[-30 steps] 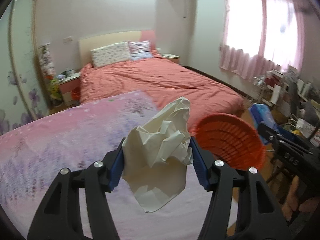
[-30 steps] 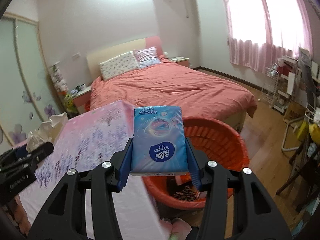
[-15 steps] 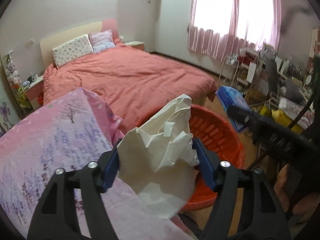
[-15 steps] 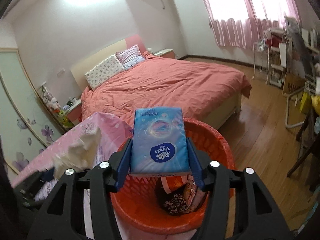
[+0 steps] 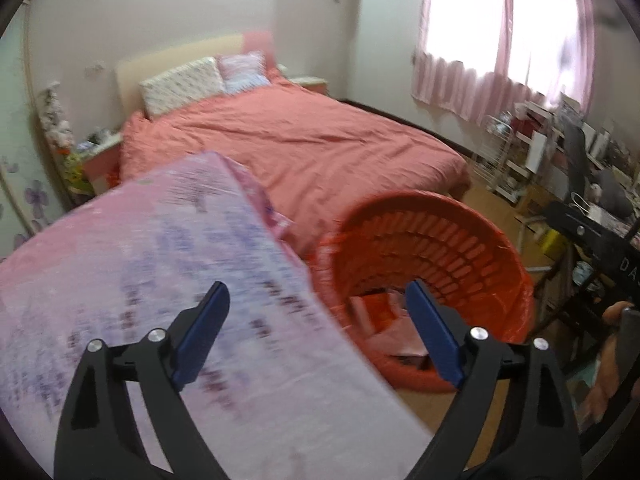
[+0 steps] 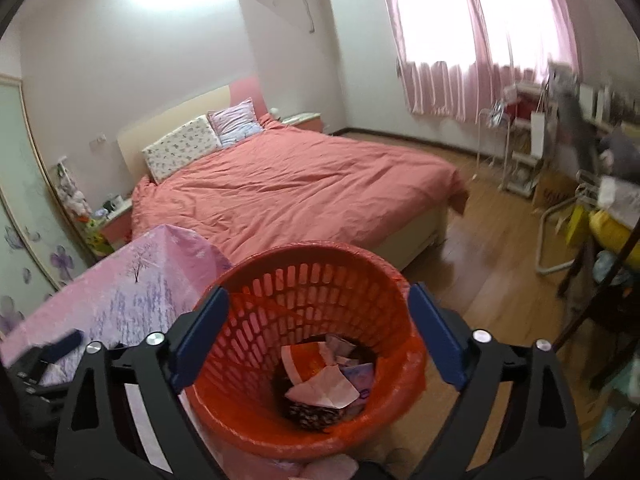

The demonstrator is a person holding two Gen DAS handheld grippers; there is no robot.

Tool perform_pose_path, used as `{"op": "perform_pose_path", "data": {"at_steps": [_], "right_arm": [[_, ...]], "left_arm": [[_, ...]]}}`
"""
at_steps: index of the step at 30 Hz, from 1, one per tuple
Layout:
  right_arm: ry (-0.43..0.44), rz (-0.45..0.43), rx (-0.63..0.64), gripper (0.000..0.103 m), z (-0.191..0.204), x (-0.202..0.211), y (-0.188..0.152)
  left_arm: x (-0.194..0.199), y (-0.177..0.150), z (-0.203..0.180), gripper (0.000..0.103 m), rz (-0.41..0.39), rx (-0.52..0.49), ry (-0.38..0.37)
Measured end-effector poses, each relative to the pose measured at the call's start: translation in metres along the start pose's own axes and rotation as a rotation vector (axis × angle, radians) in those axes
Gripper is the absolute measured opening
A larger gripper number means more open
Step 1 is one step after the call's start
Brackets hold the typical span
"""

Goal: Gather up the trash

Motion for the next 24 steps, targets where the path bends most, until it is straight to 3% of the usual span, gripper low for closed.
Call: {"op": "perform_pose_path", "data": {"at_steps": [6, 10, 13, 20, 24], "right_arm": [[-0.175, -0.174, 0.133, 0.101, 0.009, 0.065, 0.008], [-0.212, -0.265, 0.173, 0.101, 0.016, 0.104, 0.009], [-0.241, -0.317, 0.198, 0.101, 0.026, 0.132, 0.003], [-0.179, -0.336, 0.203, 0.101, 0.057, 0.174, -0.042], [-0.12, -0.289, 0.213, 0.101, 0.074, 0.178, -0.065]], "left_arm": [[0.075, -0.016, 0.057, 0.099, -0.129, 0.035, 0.163], [0.123, -0.039, 0.095, 0.099, -0.181, 0.085, 0.309], [0.152, -0.06, 0.117, 0.099, -0.196, 0.142, 0.364], [0.203, -0.118, 0.149, 0.099, -0.206, 0.241, 0.472], [0.225, -0.143, 0.155, 0.099, -0.212, 0.265, 0.5]]}}
Point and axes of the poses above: each gripper's, at about its wrist camera, not at the fingertips, and x roughly against the way its jaws point, z to its left, y to its top, the point moved 10 cm from there along -x, roughly the way its jaws point, and after that the axes turned 3 degrees about y, right-handed, at the moved point
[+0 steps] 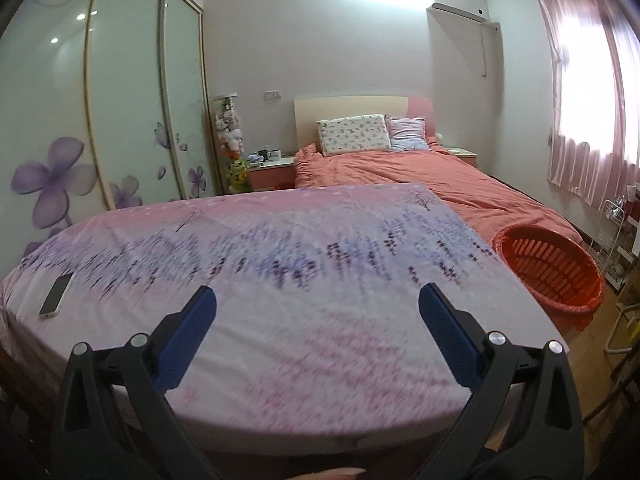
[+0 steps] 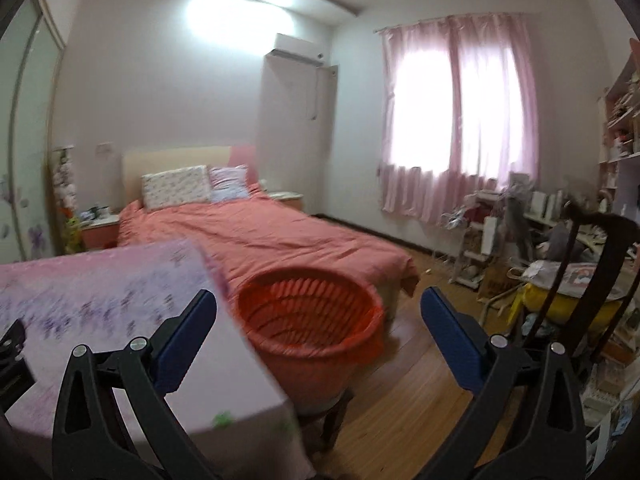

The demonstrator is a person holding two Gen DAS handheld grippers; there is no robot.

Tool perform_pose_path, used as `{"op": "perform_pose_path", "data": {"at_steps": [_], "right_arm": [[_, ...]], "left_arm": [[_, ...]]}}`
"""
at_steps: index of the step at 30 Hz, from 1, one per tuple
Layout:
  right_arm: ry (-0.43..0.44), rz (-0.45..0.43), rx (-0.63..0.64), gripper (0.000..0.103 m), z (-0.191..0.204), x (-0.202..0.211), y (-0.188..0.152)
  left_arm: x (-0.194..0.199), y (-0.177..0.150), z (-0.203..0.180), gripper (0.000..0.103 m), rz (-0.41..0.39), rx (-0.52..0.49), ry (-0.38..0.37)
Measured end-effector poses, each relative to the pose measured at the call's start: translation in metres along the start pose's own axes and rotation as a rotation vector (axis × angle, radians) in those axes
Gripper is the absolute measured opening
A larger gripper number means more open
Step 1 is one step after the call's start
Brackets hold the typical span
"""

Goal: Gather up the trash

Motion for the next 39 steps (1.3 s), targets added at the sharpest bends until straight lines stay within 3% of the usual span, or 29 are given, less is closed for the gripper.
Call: {"op": "perform_pose_path", "data": {"at_steps": [7, 17, 29, 39], "right_arm": [[0.028, 0.121, 0.0, 0.101, 0.011, -0.005, -0.02], [0.035, 0.233, -0.007, 0.101, 0.019, 0.001, -0.046], [0.063, 0.256, -0.024, 0.101, 0.02, 0.006, -0.05], [0.063, 0.24, -0.025, 0.101, 0.019, 0.009, -0.042]], "left_arm": [[0.02, -0.015, 0.023, 0.099, -0.006, 0.036, 0.022], [0.017, -0.028, 0.023, 0.099, 0.069, 0.068, -0.007], [0.021, -0.028, 0.011, 0.099, 0.101, 0.085, -0.059], [0.034, -0.013, -0.002, 0.099, 0.06, 0.06, -0.073]]}}
Point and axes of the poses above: each gripper's, at about its wrist camera, not at the fingertips, and x roughly against the way its jaws point, z to its left, y to its top, the point moved 10 cm from there along -x, roughly the way its jaws point, and after that the axes turned 3 degrees about y, right-handed, at the moved point
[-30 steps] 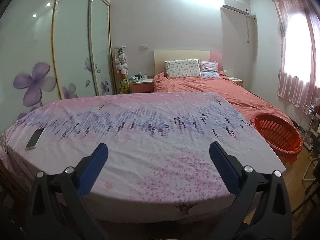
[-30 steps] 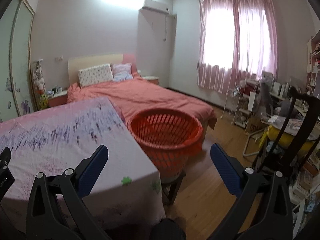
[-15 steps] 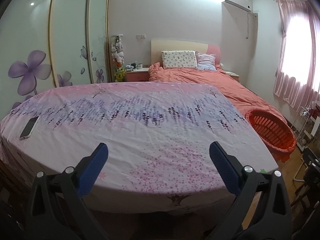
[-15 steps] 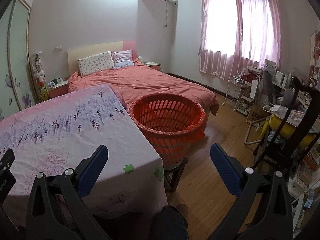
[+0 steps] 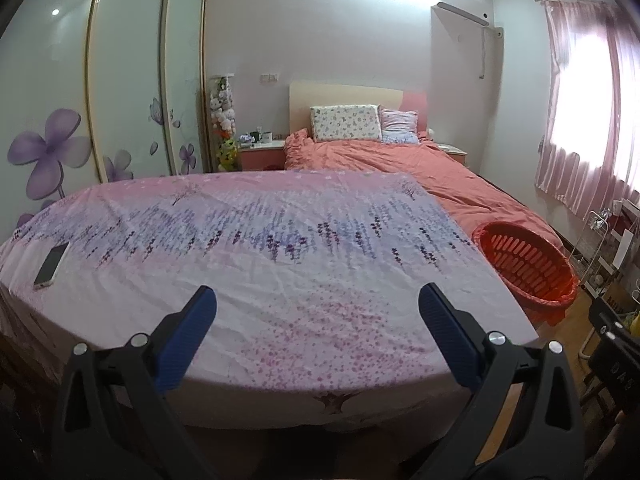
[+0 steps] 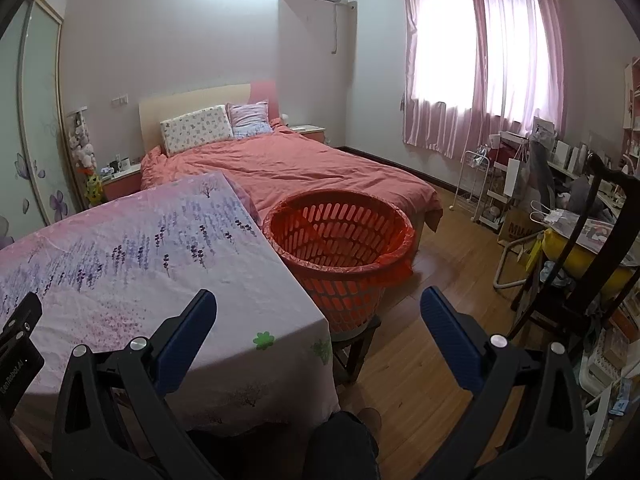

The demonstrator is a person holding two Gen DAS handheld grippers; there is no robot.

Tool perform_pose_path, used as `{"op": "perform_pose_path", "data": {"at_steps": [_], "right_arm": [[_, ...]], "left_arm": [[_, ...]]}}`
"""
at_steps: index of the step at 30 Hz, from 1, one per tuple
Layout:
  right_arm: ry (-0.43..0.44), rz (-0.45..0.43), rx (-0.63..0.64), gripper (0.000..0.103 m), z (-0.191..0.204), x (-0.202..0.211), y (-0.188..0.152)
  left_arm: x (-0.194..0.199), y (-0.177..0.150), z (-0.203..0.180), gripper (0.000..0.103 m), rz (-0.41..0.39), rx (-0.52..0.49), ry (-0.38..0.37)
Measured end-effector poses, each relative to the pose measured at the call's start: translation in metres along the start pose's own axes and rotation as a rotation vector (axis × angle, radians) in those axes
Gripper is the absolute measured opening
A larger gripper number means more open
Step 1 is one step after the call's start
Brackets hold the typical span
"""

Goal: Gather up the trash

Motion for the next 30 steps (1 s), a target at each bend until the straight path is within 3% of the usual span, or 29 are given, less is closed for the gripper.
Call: {"op": "perform_pose_path", "data": {"at_steps": [12, 30], "right_arm": [[-0.004, -0.025, -0.022, 0.101, -0.009, 0.006, 0.008], [0.005, -0.022, -0.031, 0.101, -0.011, 0.006, 0.009]], "left_arm": [[0.014, 0.014, -0.024, 0.099, -0.042, -0.035, -0.038], [0.015, 0.016, -0.022, 0.099, -0.04, -0.032, -0.031]]}}
Point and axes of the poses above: each gripper's, at about its wrist camera, not at the fingertips, and x roughly against the way its jaws point, z to its left, y to its top, the point moved 10 cm from there along -x, roughly the way its jaws point, and after that the axes turned 3 degrees about y, right-handed, at the moved point
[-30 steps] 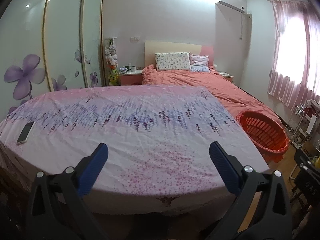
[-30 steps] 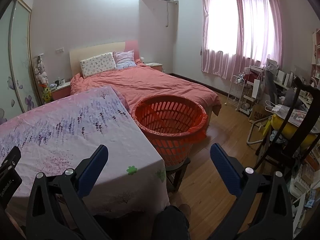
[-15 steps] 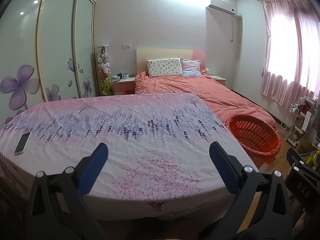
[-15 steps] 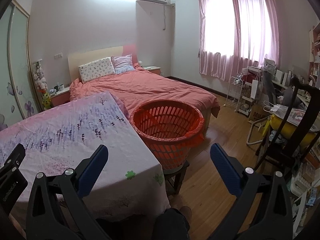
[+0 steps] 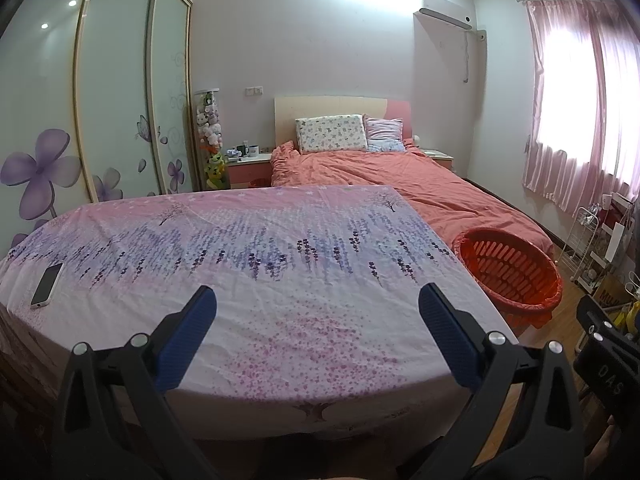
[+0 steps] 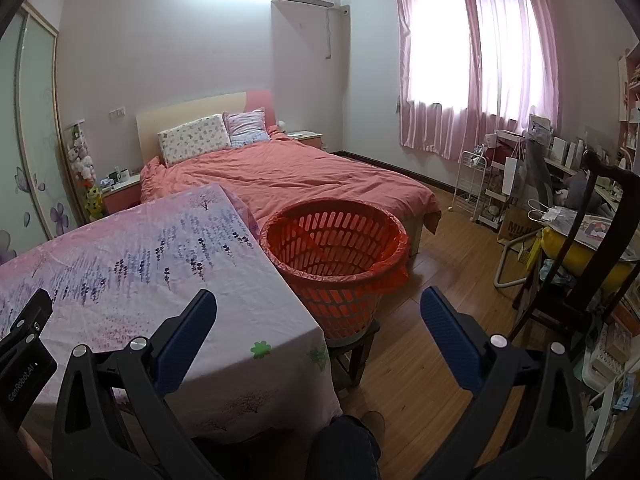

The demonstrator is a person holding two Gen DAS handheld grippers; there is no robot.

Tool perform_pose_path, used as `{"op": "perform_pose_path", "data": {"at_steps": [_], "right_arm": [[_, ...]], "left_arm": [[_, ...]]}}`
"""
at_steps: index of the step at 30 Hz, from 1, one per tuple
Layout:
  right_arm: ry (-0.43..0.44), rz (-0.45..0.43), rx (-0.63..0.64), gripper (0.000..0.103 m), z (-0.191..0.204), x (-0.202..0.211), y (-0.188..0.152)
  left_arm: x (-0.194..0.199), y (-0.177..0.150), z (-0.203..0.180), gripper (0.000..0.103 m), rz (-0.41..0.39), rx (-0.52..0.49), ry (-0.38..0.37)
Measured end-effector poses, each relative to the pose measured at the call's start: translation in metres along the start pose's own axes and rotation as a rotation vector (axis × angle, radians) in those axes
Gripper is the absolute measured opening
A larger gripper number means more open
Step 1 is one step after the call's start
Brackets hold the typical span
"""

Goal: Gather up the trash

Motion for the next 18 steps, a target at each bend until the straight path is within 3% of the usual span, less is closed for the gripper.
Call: {"op": "perform_pose_path", "data": {"at_steps": [18], "right_arm": [[0.002, -0.006, 0.004, 0.101, -0.0003, 0.0007, 0.002]], "left_arm": [[0.0007, -0.0003, 0.0038, 0.099, 0.005, 0.014, 0.01]]}}
Point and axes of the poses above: each gripper's, at about its wrist camera, not at the fingertips, and x roughly against the way its jaws point, z to its left, y to its top, the point moved 10 cm from there along -x, roughly the way its jaws point, and after that the axes turned 3 degrees about y, right-handed, at the moved point
